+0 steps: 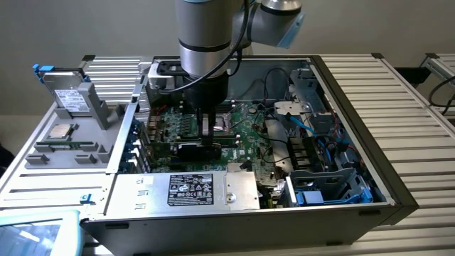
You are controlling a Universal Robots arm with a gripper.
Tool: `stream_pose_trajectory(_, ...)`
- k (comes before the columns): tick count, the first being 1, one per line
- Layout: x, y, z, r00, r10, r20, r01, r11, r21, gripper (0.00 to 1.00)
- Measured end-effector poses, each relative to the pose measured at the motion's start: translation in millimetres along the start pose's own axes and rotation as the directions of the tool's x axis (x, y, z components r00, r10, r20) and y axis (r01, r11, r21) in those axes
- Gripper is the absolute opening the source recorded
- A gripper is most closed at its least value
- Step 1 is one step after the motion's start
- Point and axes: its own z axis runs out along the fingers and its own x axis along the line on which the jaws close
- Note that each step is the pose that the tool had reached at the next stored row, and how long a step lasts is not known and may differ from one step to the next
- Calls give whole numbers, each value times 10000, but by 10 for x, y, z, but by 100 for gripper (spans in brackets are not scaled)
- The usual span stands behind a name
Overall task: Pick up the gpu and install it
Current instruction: 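Press down on the gpu until it lock into place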
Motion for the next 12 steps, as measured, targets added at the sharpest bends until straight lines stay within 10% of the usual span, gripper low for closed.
stream_pose_trajectory(12, 7, 7, -127, 10000, -3, -24, 3, 10000, -18, 14)
